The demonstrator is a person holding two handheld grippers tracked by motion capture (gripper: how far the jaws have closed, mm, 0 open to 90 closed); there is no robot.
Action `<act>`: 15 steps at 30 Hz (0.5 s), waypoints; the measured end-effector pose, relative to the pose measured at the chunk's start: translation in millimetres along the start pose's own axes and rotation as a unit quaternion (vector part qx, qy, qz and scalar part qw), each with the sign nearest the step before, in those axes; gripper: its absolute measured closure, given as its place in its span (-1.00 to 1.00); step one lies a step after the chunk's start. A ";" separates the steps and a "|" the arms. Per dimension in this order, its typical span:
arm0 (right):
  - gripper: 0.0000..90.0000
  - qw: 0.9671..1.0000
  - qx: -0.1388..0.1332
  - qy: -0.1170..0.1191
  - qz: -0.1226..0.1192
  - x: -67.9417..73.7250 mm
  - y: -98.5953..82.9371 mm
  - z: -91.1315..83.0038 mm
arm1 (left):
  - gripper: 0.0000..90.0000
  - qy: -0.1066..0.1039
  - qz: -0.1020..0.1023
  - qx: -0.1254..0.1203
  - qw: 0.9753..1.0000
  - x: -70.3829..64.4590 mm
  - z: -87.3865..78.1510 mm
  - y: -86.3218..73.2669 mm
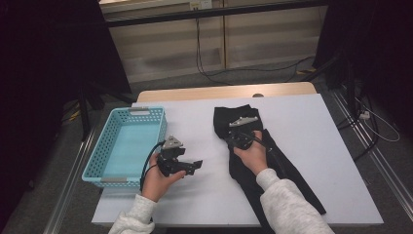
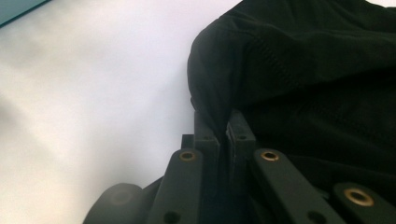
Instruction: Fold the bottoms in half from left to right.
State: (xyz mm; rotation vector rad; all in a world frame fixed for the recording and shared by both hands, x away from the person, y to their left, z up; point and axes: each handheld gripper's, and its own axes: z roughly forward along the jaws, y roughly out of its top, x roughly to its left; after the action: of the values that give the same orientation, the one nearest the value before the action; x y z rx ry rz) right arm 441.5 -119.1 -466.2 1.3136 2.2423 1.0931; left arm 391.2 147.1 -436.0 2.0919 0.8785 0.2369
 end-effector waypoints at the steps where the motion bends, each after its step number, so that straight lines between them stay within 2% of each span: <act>1: 0.91 1.000 0.001 0.005 -0.005 5.3 0.6 0.9 | -0.70 0.000 -0.002 -0.001 1.000 0.1 -0.3 0.1; 8: 0.90 0.998 0.004 0.046 -0.035 36.0 0.7 5.9 | -0.70 0.005 -0.003 -0.005 1.000 2.9 -5.2 2.1; 12: 0.90 0.996 0.009 0.073 -0.052 52.9 0.8 7.9 | -0.71 0.011 -0.006 -0.011 1.000 7.1 -11.6 4.1; 15: 0.90 0.993 0.011 0.096 -0.069 68.6 0.2 9.4 | -0.72 0.017 -0.018 -0.020 0.999 10.0 -15.9 4.8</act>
State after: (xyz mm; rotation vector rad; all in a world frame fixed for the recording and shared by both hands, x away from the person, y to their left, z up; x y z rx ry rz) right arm 411.2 -56.9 -465.3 1.0835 2.4490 1.1906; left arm 393.8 161.8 -423.5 2.0377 0.9244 0.2694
